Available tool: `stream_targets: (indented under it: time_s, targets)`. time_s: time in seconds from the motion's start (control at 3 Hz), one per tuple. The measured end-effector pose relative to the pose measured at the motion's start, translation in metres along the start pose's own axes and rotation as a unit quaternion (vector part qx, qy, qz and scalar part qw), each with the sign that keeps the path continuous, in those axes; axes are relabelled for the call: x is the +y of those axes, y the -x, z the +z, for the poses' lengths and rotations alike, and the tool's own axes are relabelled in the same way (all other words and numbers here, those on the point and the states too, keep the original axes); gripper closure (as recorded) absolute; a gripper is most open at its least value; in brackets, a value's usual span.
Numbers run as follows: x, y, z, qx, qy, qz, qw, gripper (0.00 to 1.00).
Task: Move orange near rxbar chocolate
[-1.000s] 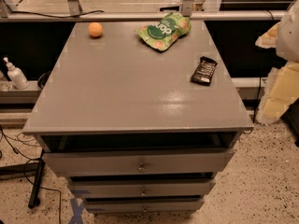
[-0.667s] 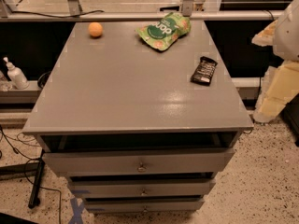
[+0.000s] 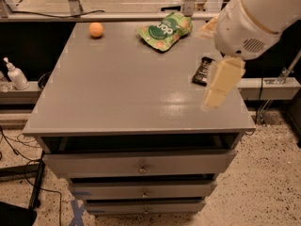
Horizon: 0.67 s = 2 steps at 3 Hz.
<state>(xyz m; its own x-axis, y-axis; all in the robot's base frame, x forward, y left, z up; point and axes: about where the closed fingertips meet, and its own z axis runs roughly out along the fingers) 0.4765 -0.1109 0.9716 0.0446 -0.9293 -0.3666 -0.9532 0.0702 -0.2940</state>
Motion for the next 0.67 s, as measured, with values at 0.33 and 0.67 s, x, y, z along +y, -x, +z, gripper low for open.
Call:
stream_targets:
  time_s: [0.33, 0.67]
  targets:
    - [-0.0276, 0.0671, 0.0263, -0.077, -0.031, -0.043, 0.9956, 0.0]
    - [-0.0275, 0.0672, 0.0262, -0.077, -0.031, -0.043, 0.9956, 0.0]
